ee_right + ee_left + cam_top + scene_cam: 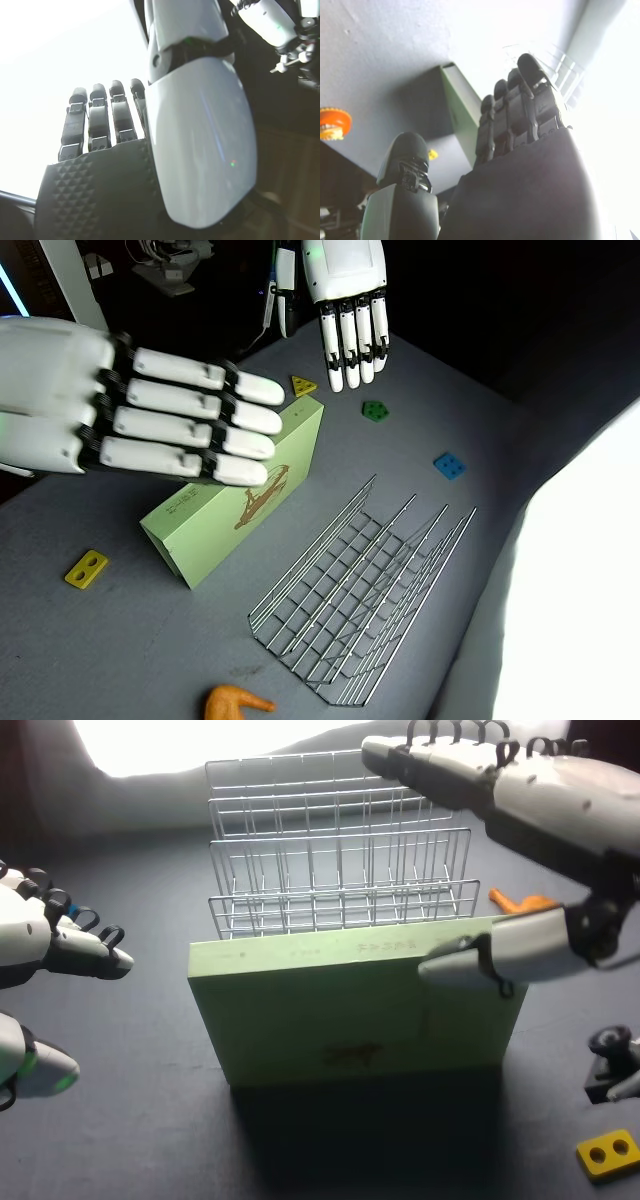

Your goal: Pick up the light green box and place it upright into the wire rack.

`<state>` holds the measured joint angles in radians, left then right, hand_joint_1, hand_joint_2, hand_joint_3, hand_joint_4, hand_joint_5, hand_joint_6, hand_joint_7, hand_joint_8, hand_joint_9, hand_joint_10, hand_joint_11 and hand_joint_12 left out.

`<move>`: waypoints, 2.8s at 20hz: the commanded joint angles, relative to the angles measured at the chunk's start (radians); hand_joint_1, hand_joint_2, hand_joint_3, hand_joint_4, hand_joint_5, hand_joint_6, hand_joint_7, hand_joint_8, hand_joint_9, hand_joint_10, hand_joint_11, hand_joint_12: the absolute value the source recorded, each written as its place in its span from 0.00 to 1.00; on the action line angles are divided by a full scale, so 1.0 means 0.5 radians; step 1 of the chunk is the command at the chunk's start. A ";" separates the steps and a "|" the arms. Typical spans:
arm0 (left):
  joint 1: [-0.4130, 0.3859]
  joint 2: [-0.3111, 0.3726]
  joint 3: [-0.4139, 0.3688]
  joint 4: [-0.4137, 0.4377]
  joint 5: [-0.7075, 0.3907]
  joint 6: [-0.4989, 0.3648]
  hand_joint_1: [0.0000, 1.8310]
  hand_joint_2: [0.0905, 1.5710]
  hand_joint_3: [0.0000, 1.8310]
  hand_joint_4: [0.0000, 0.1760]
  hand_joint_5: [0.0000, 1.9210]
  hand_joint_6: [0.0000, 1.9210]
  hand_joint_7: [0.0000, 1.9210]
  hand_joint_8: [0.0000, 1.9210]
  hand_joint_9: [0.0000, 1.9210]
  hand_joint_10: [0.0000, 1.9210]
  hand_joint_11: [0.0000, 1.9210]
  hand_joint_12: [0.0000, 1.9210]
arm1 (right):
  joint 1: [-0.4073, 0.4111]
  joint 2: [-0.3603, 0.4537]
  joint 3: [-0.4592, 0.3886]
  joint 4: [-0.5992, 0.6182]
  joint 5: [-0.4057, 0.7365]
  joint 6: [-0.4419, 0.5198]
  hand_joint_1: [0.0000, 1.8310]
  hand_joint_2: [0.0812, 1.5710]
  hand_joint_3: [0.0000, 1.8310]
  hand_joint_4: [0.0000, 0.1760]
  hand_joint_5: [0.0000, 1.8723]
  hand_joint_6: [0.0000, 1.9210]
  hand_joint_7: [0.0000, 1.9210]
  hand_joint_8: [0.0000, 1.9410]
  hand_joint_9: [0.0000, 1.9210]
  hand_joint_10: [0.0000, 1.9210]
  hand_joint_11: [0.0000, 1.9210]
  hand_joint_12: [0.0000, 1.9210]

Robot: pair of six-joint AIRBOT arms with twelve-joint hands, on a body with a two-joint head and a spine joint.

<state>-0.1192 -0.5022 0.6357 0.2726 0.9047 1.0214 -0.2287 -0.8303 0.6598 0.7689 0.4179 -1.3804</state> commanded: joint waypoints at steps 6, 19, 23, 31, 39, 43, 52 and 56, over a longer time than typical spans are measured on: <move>-0.004 -0.003 -0.003 0.044 -0.132 0.009 0.18 0.80 0.00 0.02 0.11 0.00 0.12 0.00 0.10 0.00 0.00 0.40 | 0.124 -0.165 0.137 0.354 -0.143 -0.217 0.62 0.54 0.00 0.00 0.00 0.00 0.00 0.00 0.00 0.00 0.00 0.00; -0.004 -0.003 -0.003 0.043 -0.132 0.009 0.18 0.80 0.00 0.06 0.09 0.00 0.11 0.00 0.10 0.00 0.00 0.33 | 0.045 -0.574 0.409 0.893 -0.098 -0.705 0.59 0.56 0.01 0.00 0.00 0.00 0.00 0.00 0.00 0.00 0.00 0.00; -0.004 -0.003 -0.005 0.043 -0.132 0.009 0.18 0.80 0.00 0.02 0.09 0.00 0.10 0.00 0.09 0.00 0.00 0.35 | 0.003 -0.627 0.410 0.893 -0.099 -0.849 0.60 0.55 0.00 0.00 0.00 0.00 0.00 0.00 0.00 0.00 0.00 0.00; -0.004 -0.003 -0.006 0.043 -0.132 0.009 0.19 0.80 0.00 0.04 0.09 0.00 0.11 0.00 0.10 0.00 0.00 0.34 | -0.047 -0.632 0.409 0.959 -0.081 -0.961 0.61 0.54 0.00 0.00 0.00 0.00 0.00 0.00 0.00 0.00 0.00 0.00; -0.003 -0.003 -0.008 0.043 -0.132 0.009 0.20 0.80 0.00 0.02 0.09 0.00 0.10 0.00 0.09 0.00 0.00 0.31 | -0.060 -0.588 0.375 0.970 -0.086 -1.027 0.66 0.64 0.00 0.00 0.37 0.05 0.43 0.06 0.33 0.30 0.08 0.77; -0.003 -0.003 -0.009 0.043 -0.132 0.009 0.19 0.80 0.00 0.06 0.09 0.00 0.11 0.00 0.10 0.00 0.00 0.33 | -0.064 -0.576 0.364 0.970 -0.081 -1.051 0.75 0.71 0.00 0.00 0.49 0.51 0.50 0.55 0.40 0.75 0.24 0.96; -0.003 -0.002 -0.011 0.043 -0.132 0.009 0.19 0.80 0.00 0.03 0.09 0.00 0.12 0.00 0.10 0.00 0.00 0.34 | 0.011 -0.530 0.348 0.969 -0.066 -1.074 0.75 0.71 0.00 0.00 0.49 0.50 0.52 0.53 0.42 0.74 0.26 0.95; -0.003 -0.002 -0.011 0.043 -0.132 0.009 0.19 0.80 0.00 0.03 0.09 0.00 0.11 0.00 0.09 0.00 0.00 0.33 | 0.094 -0.488 0.327 0.969 -0.088 -1.126 0.75 0.72 0.00 0.00 0.48 0.51 0.49 0.58 0.40 0.76 0.25 0.97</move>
<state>-0.1150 -0.5022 0.6334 0.2707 0.9051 1.0214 -0.1967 -1.0790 0.8288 1.2819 0.3412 -1.9484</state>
